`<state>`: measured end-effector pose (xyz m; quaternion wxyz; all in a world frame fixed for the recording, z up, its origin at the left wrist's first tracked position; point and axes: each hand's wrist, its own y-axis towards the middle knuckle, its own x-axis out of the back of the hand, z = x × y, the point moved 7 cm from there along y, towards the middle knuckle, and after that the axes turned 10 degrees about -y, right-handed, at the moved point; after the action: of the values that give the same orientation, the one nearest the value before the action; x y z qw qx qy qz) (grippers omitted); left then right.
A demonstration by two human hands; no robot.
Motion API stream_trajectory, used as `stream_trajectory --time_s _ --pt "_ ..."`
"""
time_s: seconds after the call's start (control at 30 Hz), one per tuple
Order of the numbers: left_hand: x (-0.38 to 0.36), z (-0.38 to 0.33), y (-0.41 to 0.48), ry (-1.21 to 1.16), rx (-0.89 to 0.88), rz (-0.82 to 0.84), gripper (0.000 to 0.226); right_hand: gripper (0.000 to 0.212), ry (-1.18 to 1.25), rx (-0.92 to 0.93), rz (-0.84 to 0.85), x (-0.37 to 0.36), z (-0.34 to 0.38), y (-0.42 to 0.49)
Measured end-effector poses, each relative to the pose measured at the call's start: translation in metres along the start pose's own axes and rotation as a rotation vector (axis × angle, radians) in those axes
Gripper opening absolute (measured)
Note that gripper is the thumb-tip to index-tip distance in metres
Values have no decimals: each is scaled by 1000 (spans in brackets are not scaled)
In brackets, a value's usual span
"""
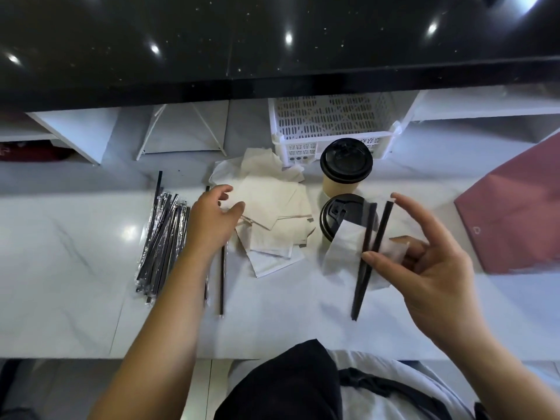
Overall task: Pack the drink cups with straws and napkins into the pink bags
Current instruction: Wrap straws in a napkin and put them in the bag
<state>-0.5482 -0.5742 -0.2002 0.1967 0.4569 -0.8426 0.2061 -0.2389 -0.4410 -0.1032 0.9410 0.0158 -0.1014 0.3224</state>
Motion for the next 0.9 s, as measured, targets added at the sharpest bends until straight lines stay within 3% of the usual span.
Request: stream_trajectory --time_s 0.13,0.27,0.37,0.5,0.6,0.77,0.9 --pt "-11 5 29 163 57 65 52 64 -60 1 17 3 4 2" --pt "-13 3 38 134 45 -3 31 35 -77 39 25 2 9 4" --pt "-10 2 39 73 35 -52 17 44 -128 62 19 4 8 4" --pt "-15 10 40 -64 119 22 25 42 -118 71 16 3 7 5" --pt "-10 4 35 -93 71 -12 13 43 -125 81 10 1 6 5" --pt "5 -29 14 -183 -62 -30 14 41 -151 107 22 4 8 8" --pt "10 -53 -4 -324 -118 66 19 16 -160 131 70 4 12 11"
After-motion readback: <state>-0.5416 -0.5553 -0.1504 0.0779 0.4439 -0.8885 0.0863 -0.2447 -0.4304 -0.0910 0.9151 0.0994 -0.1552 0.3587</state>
